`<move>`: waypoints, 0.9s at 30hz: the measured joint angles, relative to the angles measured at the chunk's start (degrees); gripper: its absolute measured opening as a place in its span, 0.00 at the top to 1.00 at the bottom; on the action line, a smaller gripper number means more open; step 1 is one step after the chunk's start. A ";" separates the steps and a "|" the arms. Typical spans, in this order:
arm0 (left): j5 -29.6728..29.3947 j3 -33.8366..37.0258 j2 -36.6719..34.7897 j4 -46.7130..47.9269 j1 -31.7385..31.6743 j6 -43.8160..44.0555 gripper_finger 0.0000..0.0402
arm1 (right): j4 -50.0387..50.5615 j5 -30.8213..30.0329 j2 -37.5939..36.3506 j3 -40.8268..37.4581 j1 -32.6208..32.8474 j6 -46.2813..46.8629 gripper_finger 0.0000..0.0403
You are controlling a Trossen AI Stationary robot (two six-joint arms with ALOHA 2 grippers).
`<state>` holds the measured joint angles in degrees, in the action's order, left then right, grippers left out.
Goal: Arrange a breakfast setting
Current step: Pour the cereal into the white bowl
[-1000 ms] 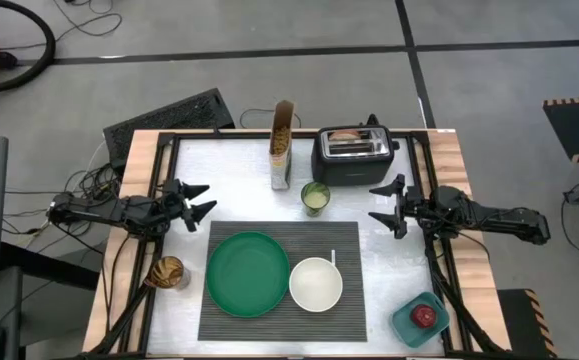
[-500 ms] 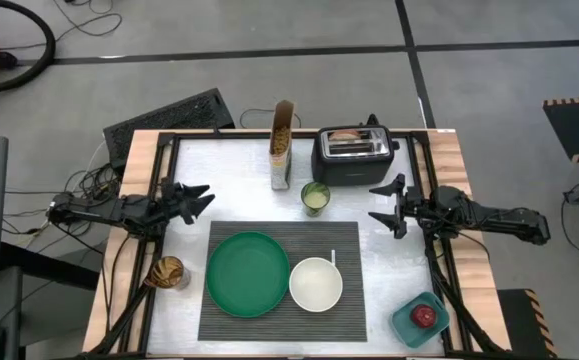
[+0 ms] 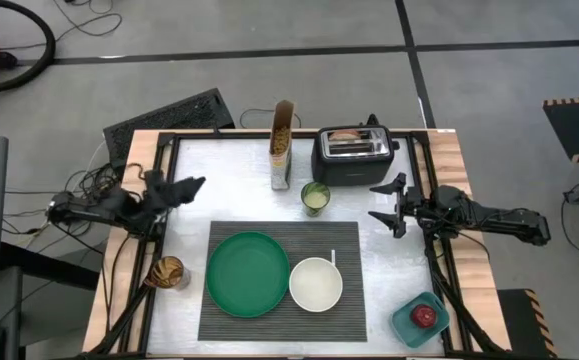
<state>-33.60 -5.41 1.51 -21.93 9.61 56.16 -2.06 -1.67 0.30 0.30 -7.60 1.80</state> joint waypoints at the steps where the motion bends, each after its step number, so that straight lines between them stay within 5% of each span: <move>1: 0.97 -0.51 1.01 -3.27 0.00 0.05 0.12 | -0.12 0.00 0.02 -0.01 0.00 1.12 0.07; 5: -1.32 -7.31 8.49 -10.44 0.00 -10.33 0.12 | -1.60 0.00 0.00 -0.02 0.11 13.82 0.07; 12: -4.72 -25.86 26.13 -4.82 0.00 -35.35 0.12 | -1.71 -1.40 0.02 0.00 0.00 32.88 0.07; 20: -10.22 -47.31 48.20 30.95 0.00 -31.55 0.12 | -1.66 -1.40 0.02 0.00 -0.04 41.75 0.07; 27: -18.01 -51.53 67.29 36.39 -0.57 -27.52 0.12 | -1.50 -1.40 0.02 0.00 0.07 41.67 0.07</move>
<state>-51.62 -56.95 68.80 14.45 9.04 28.64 -3.56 -3.07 0.32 0.30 -7.53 43.47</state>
